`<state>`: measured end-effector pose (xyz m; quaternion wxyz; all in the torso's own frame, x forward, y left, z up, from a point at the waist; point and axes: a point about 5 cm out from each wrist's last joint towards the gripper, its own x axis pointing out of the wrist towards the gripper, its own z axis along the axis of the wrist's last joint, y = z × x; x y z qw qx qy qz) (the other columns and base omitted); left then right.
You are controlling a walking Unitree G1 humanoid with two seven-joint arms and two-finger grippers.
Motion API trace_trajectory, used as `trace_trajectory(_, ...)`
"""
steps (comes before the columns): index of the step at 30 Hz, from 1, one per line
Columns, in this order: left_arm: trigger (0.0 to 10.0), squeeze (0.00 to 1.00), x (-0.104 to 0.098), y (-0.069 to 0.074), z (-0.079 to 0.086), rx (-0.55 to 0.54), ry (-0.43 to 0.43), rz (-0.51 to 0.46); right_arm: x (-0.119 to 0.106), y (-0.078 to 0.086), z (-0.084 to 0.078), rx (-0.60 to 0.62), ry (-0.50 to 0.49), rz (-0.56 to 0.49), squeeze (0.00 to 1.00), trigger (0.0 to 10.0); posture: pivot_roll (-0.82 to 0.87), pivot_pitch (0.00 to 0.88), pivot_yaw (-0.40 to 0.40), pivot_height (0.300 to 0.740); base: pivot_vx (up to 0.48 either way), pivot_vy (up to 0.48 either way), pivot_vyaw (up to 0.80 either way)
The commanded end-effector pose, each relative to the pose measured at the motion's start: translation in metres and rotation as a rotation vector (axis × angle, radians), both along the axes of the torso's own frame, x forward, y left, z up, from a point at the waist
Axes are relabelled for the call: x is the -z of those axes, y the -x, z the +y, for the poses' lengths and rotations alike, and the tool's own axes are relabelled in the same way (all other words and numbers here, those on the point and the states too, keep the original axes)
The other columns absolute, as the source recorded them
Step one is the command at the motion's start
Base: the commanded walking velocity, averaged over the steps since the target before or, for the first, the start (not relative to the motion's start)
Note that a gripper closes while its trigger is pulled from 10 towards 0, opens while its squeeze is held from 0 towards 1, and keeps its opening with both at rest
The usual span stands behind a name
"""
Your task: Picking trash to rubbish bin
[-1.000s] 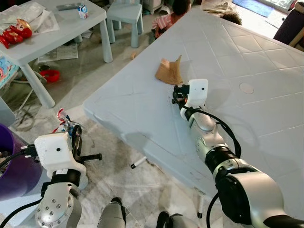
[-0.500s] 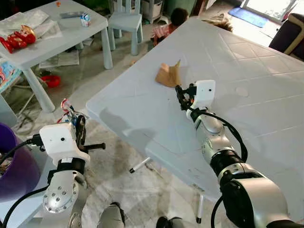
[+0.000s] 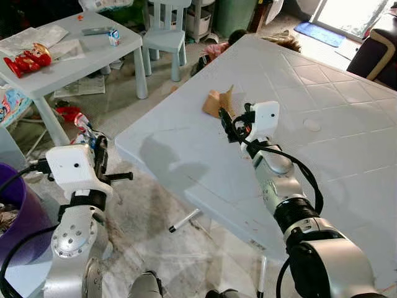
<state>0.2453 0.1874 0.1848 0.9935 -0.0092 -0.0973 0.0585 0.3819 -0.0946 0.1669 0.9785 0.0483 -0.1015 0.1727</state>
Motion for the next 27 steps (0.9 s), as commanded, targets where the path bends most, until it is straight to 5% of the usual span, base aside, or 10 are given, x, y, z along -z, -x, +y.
trace_trajectory(1, 0.0, 0.00, 0.0010, -0.0014, 0.0006, 0.010, 0.002, 0.003, -0.0011, 0.0004, -0.0022, -0.001, -0.012, 0.000, 0.49, 10.0, 0.26, 0.086, -0.118, 0.740, 0.240, 0.000, 0.00)
trace_trajectory(27, 0.0, 0.00, 0.0047, -0.0007, 0.0031, 0.010, -0.007, 0.028, -0.0024, 0.0013, 0.0060, -0.022, -0.032, 0.015, 0.52, 10.0, 0.27, 0.079, -0.112, 0.740, 0.315, 0.000, 0.00)
